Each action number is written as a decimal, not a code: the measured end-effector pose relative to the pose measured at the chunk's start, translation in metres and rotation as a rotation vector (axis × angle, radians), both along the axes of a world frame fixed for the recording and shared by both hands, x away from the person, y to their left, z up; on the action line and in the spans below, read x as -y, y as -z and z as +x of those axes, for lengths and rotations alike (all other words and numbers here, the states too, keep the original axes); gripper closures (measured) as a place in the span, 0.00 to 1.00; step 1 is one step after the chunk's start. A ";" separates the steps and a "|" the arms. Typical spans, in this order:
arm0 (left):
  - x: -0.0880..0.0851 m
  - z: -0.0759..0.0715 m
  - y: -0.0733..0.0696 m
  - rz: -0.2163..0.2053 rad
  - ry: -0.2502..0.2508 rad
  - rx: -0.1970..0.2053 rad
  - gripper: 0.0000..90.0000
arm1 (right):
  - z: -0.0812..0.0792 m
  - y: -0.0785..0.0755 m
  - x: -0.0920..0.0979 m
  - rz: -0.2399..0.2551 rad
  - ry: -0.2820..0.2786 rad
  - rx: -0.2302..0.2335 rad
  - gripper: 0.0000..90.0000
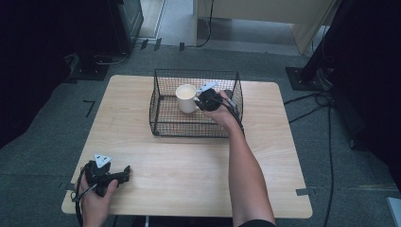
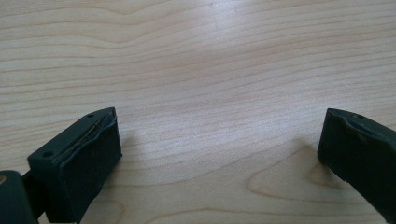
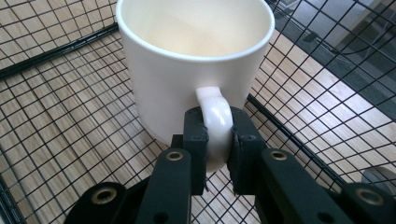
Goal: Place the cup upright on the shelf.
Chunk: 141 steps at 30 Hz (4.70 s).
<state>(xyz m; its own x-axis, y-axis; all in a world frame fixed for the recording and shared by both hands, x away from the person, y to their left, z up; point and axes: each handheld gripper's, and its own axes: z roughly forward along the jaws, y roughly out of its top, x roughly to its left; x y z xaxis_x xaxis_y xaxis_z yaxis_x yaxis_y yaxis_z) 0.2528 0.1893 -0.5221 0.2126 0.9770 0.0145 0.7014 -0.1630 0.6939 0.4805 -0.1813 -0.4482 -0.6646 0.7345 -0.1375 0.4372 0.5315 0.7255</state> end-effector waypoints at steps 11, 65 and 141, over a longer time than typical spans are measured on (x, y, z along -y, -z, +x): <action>0.000 0.000 0.000 -0.001 0.004 0.000 0.00 | 0.002 0.001 0.004 0.011 0.044 -0.010 0.58; 0.000 0.000 0.000 0.000 0.011 0.001 0.00 | -0.133 -0.064 0.069 0.333 0.239 0.104 0.00; 0.002 0.000 0.000 0.000 0.011 0.001 0.00 | -0.303 0.079 0.265 0.208 0.658 -0.088 0.00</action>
